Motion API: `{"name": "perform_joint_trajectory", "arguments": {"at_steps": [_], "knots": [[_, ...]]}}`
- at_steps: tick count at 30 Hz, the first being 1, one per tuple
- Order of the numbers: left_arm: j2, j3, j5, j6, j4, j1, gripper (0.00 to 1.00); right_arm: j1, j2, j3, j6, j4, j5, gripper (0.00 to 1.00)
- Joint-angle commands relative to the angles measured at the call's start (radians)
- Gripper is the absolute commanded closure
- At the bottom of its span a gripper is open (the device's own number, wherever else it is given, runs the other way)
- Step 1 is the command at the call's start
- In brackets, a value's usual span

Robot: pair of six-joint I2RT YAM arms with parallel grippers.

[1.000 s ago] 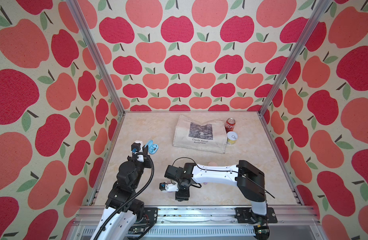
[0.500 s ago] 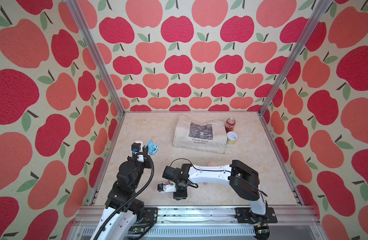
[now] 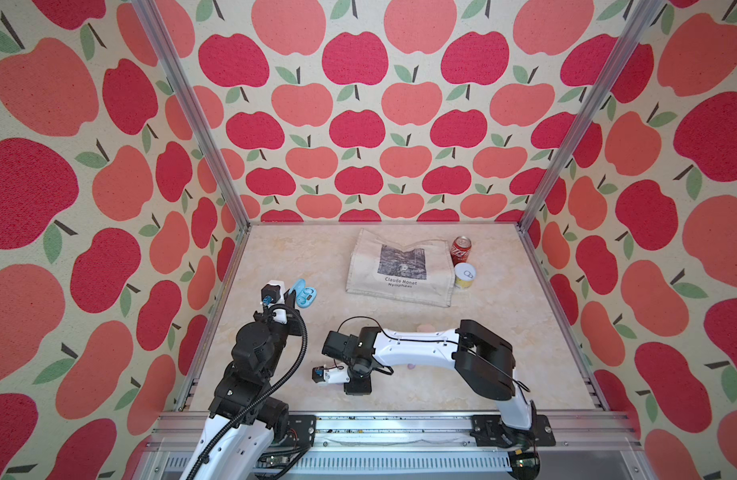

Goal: Insert wireless bluetooth earbuds into charging case
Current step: Pick up the wireless bluetooth earbud from the bottom-center of the table, then insert the wireless bluetooth earbud into the charging case.

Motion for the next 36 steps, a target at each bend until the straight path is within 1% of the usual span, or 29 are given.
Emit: {"name": "perform_joint_trajectory", "arguments": {"at_steps": [1,8,10,14,17,20,25,30,34,36], "knots": [[0.003,0.036,-0.009,0.01,-0.001,0.005,1.0,0.007,0.016,0.012,-0.007,-0.044,-0.02,0.74],[0.006,0.033,-0.003,0.011,-0.003,0.005,1.0,0.005,0.006,0.009,-0.009,-0.048,-0.006,0.88],[0.01,0.032,0.003,0.011,0.001,0.005,1.0,-0.002,-0.006,0.011,0.001,-0.044,-0.011,0.93],[0.035,0.035,0.034,0.012,0.017,0.005,1.0,-0.059,-0.073,-0.006,0.067,-0.012,-0.061,0.99],[0.071,0.031,0.069,0.019,0.052,0.005,1.0,-0.139,-0.164,-0.043,0.145,0.029,-0.133,1.0],[0.125,0.017,0.116,0.028,0.122,0.005,1.0,-0.252,-0.253,-0.085,0.22,0.048,-0.217,1.0],[0.259,-0.013,0.251,0.041,0.317,0.005,1.0,-0.426,-0.385,-0.146,0.328,0.044,-0.328,1.0],[0.401,-0.039,0.379,0.069,0.509,0.004,1.0,-0.581,-0.488,-0.15,0.452,0.066,-0.435,1.0],[0.503,-0.036,0.448,0.087,0.614,0.004,1.0,-0.67,-0.557,-0.149,0.59,0.168,-0.523,1.0],[0.547,-0.026,0.482,0.092,0.648,0.002,1.0,-0.694,-0.579,-0.146,0.672,0.239,-0.561,1.0]]}}
